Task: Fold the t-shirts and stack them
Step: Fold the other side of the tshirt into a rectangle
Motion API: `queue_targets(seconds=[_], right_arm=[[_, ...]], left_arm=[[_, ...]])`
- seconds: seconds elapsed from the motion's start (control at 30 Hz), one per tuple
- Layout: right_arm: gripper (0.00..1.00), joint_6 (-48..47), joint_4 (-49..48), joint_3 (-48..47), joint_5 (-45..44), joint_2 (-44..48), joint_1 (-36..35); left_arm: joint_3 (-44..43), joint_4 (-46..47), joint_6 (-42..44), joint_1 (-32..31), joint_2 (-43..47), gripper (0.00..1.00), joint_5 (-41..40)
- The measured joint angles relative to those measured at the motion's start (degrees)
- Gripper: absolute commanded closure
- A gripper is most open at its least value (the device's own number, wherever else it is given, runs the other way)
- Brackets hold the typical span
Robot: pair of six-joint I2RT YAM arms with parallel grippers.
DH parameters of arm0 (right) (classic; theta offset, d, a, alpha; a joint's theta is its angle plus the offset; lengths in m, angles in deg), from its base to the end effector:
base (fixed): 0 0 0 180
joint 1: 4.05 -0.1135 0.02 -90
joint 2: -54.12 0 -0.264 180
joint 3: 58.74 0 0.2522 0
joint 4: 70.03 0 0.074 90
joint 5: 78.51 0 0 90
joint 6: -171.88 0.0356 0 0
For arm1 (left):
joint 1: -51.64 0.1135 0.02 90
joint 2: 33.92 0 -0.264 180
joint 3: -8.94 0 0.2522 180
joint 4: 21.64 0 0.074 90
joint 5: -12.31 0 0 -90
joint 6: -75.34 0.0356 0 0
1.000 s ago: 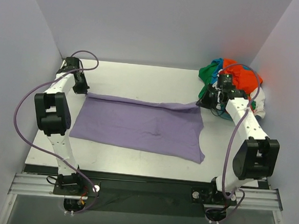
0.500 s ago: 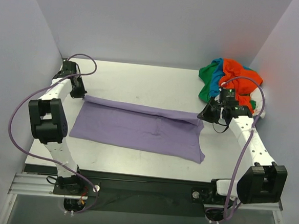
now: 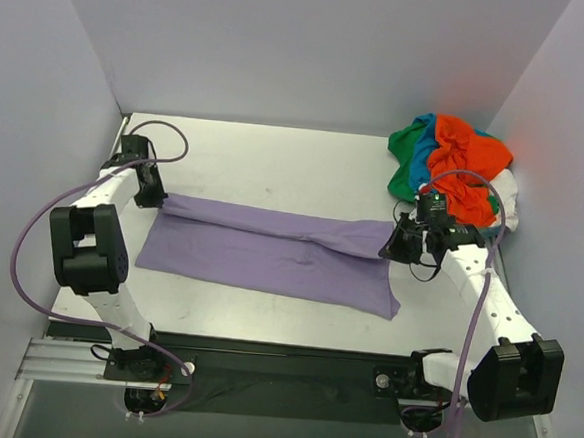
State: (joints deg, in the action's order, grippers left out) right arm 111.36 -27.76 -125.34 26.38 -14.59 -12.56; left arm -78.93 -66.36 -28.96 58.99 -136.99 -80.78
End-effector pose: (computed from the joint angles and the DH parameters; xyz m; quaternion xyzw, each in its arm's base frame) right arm 0.2495 0.0466 0.2744 0.1169 0.9079 0.2381 0.3246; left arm 0.3746 0.0503 0.2097 -0.1882 0.9469 0.0103 0.2605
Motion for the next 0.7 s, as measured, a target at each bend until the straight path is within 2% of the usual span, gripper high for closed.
queue_targets(seconds=[0.07,0.13,0.17,0.27,0.4,0.7], right_arm=[[1.00,0.3,0.5,0.8,-0.7,0.0,-1.4],[1.00,0.6,1.0,1.6,-1.4,0.0,-3.1],[1.00,0.8,1.3,1.9,-1.8,0.0,-3.8],[1.00,1.5,2.0,3.0,-3.0,0.0,-5.7],[1.00,2.5,3.0,4.3,-4.7,0.0,-6.9],[0.99,2.9,4.2,5.9,-6.7,-1.0,-7.8]], left_arm=[[0.5,0.1,0.0,0.1,0.2,0.95,-0.1],[1.0,0.1,0.0,0.3,0.5,0.86,-0.1],[1.2,0.1,0.0,0.5,0.7,0.79,-0.2],[2.2,0.2,0.0,0.9,1.7,0.73,-0.7],[4.0,0.1,-0.2,1.5,3.8,0.58,-2.0],[6.9,-0.1,-1.5,2.0,9.2,0.56,-3.6]])
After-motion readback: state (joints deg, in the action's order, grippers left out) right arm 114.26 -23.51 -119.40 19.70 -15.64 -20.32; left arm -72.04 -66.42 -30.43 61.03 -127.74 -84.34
